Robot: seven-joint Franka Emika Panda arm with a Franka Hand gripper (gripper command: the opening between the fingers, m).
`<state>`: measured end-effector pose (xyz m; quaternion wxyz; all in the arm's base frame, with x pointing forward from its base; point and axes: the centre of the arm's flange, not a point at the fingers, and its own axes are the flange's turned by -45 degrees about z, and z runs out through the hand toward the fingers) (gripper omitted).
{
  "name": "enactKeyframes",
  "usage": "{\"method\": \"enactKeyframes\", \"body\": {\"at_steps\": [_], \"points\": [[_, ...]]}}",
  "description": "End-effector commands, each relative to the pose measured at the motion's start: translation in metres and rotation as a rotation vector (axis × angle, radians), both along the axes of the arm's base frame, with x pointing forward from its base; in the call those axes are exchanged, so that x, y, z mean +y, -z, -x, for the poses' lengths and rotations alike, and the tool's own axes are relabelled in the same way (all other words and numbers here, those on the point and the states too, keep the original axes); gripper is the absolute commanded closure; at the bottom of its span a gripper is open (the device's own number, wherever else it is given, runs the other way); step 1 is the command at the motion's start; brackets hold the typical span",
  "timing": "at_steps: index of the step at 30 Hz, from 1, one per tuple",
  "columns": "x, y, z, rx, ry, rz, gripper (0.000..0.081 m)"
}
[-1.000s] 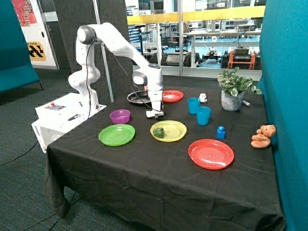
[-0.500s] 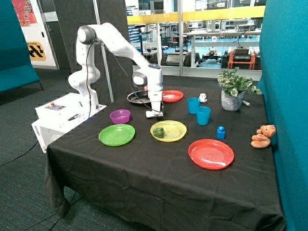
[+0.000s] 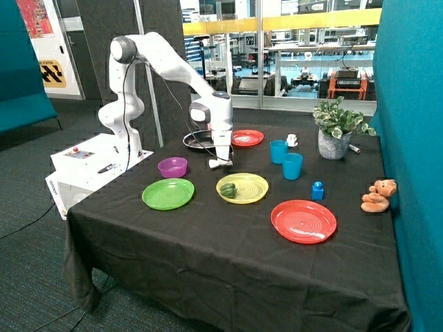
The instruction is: Clean the pan
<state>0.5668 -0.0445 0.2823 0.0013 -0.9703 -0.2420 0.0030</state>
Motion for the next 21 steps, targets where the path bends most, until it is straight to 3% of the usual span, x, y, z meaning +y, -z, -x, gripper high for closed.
{"method": "enactKeyframes", "body": {"at_steps": [1,6,21], "points": [[0.003,-0.015,0.009,-0.0065,-0.018,0.0009,0.0808],[0.011,-0.038,0.01,-0.0065,-0.046,0.0008,0.0808],[0.029,-0.07,0.023,-0.0066,-0.089,0.0007,0.0808]]}}
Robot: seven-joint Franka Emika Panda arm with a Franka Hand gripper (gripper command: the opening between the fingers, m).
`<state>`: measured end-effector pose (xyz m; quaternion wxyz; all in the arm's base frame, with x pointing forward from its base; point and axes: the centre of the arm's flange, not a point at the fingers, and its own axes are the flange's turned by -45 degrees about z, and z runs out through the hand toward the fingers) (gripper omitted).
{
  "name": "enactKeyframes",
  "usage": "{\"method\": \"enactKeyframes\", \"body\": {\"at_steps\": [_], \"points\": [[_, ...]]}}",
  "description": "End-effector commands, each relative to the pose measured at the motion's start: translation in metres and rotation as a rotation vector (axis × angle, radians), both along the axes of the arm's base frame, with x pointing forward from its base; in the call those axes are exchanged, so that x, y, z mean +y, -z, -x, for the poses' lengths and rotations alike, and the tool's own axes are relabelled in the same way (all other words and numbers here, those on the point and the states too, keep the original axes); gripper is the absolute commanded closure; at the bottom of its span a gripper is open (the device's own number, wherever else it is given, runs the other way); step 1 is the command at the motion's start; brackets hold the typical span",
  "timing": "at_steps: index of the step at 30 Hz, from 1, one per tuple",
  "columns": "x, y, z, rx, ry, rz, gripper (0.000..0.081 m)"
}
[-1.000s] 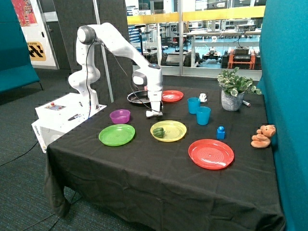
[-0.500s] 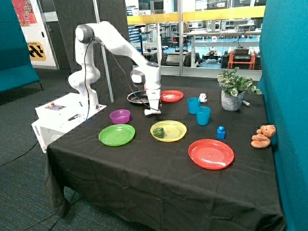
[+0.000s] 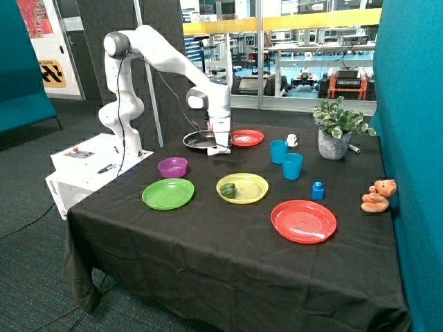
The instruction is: Clean the pan
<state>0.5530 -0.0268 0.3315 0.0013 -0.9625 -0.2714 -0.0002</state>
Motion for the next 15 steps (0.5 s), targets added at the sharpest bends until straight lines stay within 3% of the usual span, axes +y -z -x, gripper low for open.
{"method": "enactKeyframes", "body": {"at_steps": [1,15], "points": [[0.013,-0.022,0.01,-0.0004,-0.03,0.0027,0.0808],[0.04,-0.045,0.042,-0.0005,-0.099,0.0027,0.0808]]}}
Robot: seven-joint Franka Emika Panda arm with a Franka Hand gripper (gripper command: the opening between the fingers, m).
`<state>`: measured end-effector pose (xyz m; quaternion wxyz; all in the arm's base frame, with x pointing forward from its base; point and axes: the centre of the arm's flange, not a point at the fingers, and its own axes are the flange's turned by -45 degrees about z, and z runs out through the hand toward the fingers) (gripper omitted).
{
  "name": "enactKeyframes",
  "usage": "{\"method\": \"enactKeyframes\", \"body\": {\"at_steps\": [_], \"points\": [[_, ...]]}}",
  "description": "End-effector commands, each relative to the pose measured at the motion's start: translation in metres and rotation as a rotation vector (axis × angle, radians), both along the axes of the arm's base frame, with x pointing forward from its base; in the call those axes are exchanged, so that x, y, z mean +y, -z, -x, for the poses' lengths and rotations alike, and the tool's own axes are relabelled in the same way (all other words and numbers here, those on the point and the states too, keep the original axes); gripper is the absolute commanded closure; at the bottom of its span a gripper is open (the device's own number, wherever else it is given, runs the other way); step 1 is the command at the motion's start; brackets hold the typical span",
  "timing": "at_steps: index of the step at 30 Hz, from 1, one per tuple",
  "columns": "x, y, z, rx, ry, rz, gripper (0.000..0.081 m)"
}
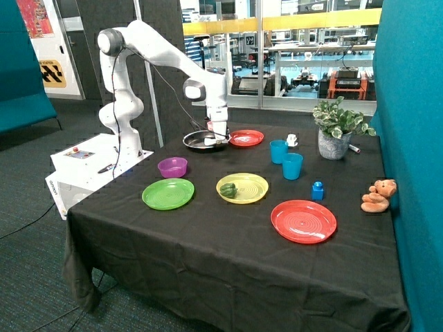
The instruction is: Clean the pan
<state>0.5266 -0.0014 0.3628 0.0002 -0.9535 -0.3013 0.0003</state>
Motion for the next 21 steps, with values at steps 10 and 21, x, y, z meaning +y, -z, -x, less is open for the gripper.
{"method": "enactKeyframes", "body": {"at_steps": [10,21], "points": [[0.033,-0.019,0.038,-0.0006,-0.091,0.0001,0.0808],[0.05,-0.024,0.061,-0.0006,-0.151,0.0001,0.0808]]}}
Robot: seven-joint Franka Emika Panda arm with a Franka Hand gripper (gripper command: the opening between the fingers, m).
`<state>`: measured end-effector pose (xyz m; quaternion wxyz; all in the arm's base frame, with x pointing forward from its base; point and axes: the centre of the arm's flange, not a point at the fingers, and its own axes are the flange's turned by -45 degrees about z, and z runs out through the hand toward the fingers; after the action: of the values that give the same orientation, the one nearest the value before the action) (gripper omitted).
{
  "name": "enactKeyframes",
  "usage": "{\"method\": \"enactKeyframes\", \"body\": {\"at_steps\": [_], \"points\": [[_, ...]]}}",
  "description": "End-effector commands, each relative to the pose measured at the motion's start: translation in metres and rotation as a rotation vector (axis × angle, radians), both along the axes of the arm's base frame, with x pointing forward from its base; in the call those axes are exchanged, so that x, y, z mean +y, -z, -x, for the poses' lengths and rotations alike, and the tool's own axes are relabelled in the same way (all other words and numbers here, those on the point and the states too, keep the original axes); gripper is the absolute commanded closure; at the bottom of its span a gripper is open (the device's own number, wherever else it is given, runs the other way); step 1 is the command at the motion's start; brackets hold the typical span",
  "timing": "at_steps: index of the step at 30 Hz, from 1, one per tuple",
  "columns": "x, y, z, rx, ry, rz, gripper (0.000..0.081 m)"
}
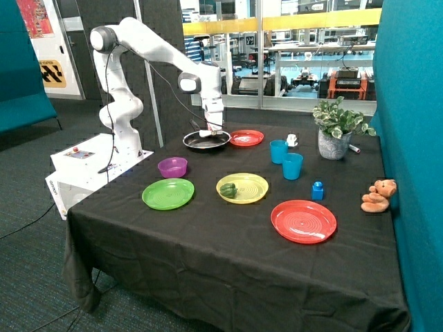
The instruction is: Clean the pan
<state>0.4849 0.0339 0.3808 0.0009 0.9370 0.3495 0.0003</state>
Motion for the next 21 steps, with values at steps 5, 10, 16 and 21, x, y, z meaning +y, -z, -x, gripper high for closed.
{"method": "enactKeyframes", "body": {"at_steps": [5,10,16,21], "points": [[0.03,-0.006,0.037,0.0013,-0.098,-0.0014,0.0808],[0.046,-0.005,0.055,0.0013,-0.142,-0.0014,0.0808],[0.061,-0.001,0.071,0.0013,-0.168,-0.0014,0.0808],[0.066,0.002,0.078,0.0013,-0.178,-0.0013,0.0808]]}}
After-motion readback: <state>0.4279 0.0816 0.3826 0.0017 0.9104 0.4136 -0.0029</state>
